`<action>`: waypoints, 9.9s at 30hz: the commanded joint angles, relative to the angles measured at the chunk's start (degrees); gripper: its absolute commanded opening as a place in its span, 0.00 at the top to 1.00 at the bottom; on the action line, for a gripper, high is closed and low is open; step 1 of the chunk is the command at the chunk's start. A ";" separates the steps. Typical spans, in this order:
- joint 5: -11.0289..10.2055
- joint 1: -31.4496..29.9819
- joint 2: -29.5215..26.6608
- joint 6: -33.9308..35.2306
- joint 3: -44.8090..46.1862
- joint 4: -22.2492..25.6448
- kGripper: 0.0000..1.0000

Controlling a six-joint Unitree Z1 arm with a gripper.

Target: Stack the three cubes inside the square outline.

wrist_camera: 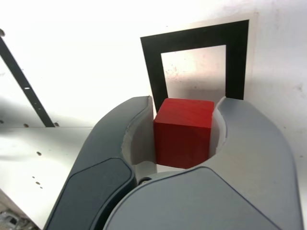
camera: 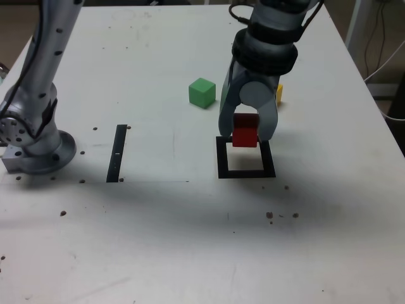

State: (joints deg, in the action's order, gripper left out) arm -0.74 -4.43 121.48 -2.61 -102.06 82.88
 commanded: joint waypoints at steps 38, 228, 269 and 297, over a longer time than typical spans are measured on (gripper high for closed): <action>1.30 2.48 1.71 0.50 10.78 -11.92 0.04; 3.06 6.81 -0.67 -8.23 -4.20 4.62 0.62; 4.79 6.54 0.07 -7.85 4.35 -3.72 0.10; 0.74 15.10 -9.81 -11.05 9.48 0.01 0.01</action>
State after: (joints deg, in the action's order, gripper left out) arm 0.09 9.50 112.28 -12.96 -93.18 83.02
